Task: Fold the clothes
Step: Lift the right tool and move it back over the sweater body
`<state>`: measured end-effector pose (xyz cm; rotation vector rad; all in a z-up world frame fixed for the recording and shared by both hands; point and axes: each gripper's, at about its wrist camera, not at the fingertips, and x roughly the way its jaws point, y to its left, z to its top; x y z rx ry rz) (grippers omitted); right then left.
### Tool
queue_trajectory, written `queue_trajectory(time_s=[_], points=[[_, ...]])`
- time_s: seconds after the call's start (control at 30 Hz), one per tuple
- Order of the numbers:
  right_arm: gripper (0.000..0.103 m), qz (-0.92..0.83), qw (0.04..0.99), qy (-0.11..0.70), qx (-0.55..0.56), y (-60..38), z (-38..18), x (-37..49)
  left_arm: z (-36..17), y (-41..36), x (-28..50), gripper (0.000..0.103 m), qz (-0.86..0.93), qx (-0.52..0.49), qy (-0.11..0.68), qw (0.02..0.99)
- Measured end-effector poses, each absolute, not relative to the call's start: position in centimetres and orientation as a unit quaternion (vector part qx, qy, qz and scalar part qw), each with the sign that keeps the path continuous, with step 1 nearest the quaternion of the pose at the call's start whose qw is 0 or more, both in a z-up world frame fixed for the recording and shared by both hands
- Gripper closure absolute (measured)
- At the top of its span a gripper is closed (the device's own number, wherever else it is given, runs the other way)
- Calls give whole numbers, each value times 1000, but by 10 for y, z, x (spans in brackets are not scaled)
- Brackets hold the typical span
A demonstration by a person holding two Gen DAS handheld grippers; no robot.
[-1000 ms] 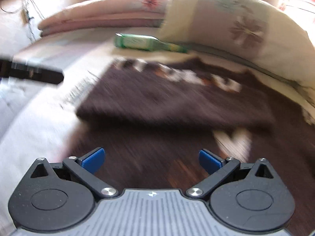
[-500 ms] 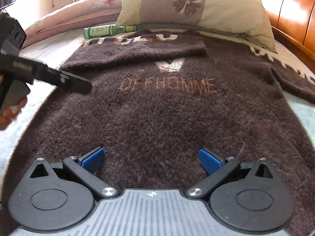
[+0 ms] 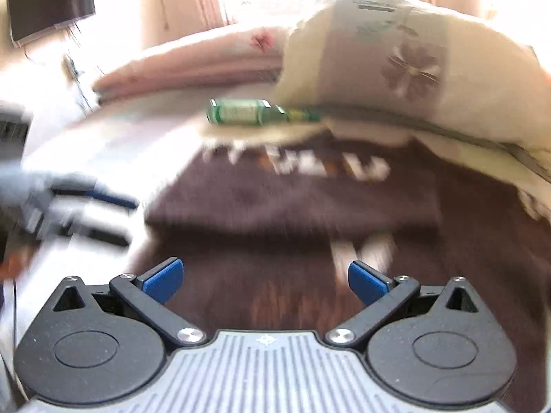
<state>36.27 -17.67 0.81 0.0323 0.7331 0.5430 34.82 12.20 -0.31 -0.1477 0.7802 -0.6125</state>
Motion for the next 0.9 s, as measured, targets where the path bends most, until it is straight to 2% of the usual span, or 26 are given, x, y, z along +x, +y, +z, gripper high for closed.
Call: queue_trajectory(time_s=[0.23, 0.37, 0.47, 0.6, 0.73, 0.83, 0.9], points=[[0, 339, 850, 384, 119, -153, -26, 449, -12, 136, 361, 5, -268, -87, 389, 877], [0, 333, 841, 406, 130, -160, -47, 466, -17, 133, 361, 5, -266, -80, 395, 876], [0, 282, 859, 397, 157, -186, -39, 467, -16, 129, 359, 5, -268, -72, 394, 876], [0, 213, 877, 402, 156, -216, -23, 453, -14, 122, 355, 5, -274, -65, 392, 876], [0, 188, 888, 403, 117, -226, -7, 400, -14, 107, 350, 5, -303, -62, 378, 872], [0, 146, 892, 422, 75, -230, -15, 355, -21, 91, 346, 5, -338, -55, 357, 869], [0, 122, 891, 435, 44, -232, -27, 325, -30, 79, 346, 5, -348, -45, 370, 860]])
